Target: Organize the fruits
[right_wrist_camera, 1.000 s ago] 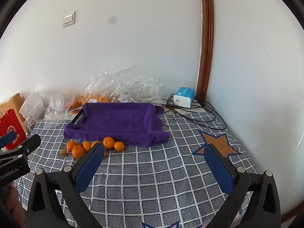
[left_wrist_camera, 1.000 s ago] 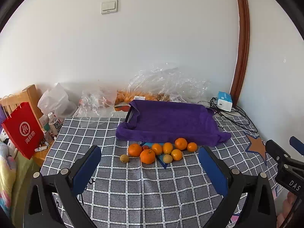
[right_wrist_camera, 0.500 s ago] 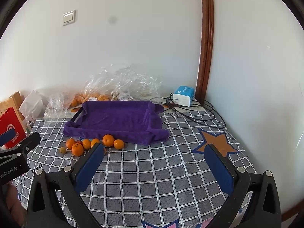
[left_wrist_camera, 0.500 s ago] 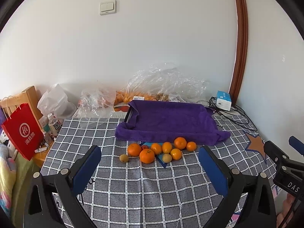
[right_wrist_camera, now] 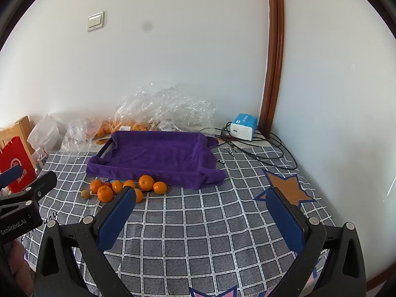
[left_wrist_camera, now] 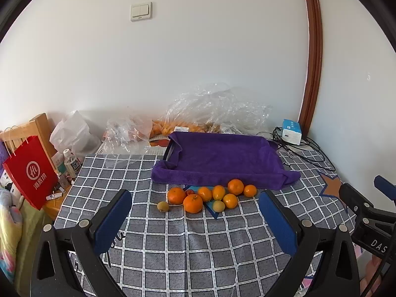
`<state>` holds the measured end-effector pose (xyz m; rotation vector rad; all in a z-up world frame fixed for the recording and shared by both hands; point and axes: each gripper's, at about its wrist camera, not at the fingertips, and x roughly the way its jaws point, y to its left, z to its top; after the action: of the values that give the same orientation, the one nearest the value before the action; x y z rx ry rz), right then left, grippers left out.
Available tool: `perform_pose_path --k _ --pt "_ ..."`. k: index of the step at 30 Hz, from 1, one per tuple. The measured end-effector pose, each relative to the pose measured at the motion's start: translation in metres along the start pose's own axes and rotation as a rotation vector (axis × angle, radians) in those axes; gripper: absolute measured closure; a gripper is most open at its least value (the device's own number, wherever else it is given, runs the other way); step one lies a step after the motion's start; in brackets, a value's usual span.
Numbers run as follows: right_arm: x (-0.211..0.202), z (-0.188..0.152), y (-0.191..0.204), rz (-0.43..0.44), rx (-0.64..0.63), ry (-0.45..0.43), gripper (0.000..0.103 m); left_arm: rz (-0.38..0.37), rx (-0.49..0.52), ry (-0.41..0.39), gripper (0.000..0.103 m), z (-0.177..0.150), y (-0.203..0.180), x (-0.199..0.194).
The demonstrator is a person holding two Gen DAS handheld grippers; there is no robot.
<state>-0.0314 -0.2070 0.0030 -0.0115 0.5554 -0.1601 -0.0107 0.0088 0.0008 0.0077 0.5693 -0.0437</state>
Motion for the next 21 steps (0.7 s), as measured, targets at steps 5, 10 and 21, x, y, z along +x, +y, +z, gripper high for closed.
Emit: perform_pose_path --k 5,10,21 --pt "0.0003 -0.0011 0.0032 0.001 -0.012 0.002 0.0 0.004 0.0 -0.001 0.0 0.0001 0.0016 -0.0014" --pt "-0.0007 -0.0014 0.002 0.005 -0.006 0.001 0.0 0.0 -0.014 0.002 0.0 0.0003 0.0056 -0.0014" --pt "-0.0043 0.0 0.0035 0.004 -0.013 -0.008 0.0 0.0 -0.014 -0.003 0.0 0.0004 0.0067 -0.0026"
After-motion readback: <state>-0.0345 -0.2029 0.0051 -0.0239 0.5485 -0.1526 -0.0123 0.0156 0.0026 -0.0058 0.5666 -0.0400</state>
